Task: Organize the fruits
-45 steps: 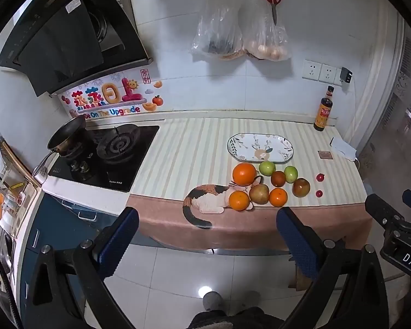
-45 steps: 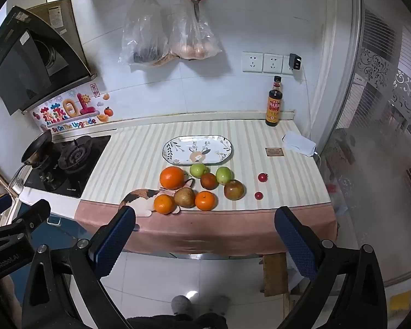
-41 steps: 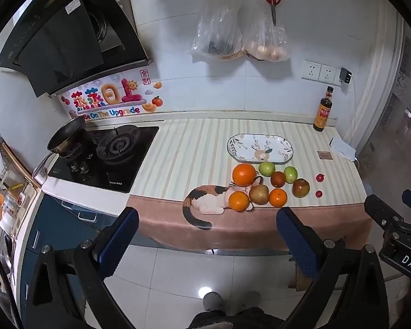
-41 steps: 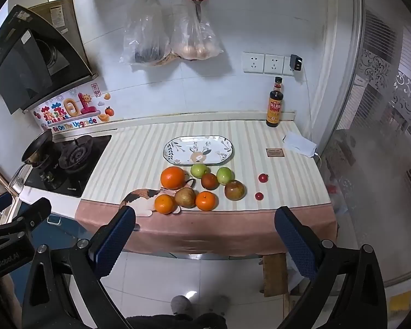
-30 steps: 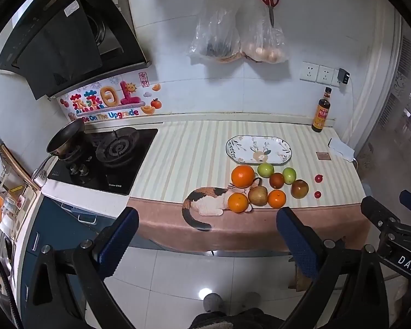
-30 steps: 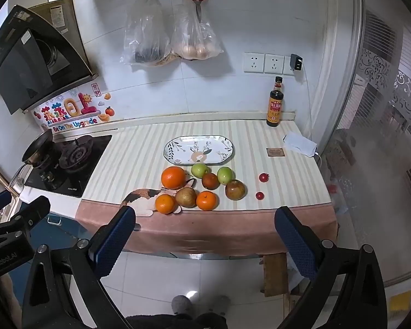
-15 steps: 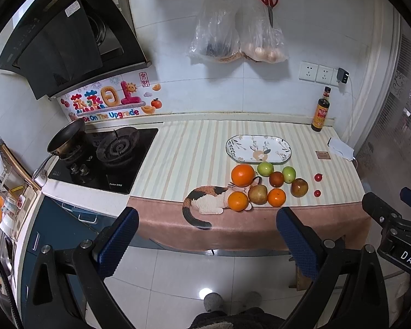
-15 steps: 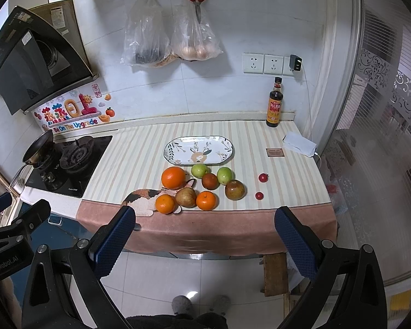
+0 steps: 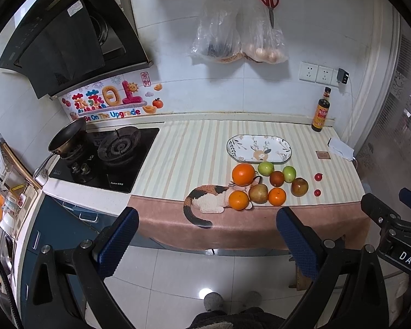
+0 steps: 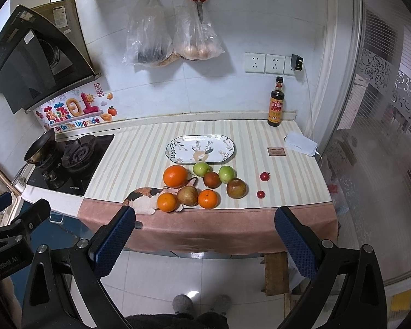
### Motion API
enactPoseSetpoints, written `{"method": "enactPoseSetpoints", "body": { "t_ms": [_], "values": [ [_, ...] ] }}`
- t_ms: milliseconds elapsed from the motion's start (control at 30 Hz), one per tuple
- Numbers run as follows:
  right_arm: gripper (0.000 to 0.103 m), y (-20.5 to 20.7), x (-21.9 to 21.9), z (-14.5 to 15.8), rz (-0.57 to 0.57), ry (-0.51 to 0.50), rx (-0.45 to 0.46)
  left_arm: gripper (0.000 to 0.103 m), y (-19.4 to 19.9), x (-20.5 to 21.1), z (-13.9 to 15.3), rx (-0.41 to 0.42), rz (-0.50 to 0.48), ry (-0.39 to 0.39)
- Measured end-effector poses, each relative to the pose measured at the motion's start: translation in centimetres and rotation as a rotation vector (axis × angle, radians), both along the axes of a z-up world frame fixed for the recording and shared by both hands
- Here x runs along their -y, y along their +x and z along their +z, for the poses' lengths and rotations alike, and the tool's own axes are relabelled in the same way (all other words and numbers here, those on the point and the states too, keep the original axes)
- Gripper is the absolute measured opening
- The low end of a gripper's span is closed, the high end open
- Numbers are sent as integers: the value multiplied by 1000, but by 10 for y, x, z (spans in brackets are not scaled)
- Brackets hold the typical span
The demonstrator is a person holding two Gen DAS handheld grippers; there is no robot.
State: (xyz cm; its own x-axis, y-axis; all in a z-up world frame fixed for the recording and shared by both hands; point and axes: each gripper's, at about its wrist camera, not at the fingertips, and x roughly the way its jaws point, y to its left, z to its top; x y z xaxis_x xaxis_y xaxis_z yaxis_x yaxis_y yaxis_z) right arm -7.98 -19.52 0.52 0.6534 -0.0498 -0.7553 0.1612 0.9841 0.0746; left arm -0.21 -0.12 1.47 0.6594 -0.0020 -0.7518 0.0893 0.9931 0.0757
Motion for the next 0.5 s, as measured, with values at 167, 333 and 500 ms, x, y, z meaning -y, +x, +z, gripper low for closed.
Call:
{"method": "enactPoseSetpoints", "body": {
  "t_ms": [167,333,500],
  "values": [
    [103,1,1,-1,1,0,0,103,-5,-3,0,6,1,-2],
    [103,-1,-1,0,0,-2,1,103,-6,-5,1,7,1,-2],
    [103,-1,0,0,0,-2,2,103,-6,-5,1,8,0,-3]
  ]
}}
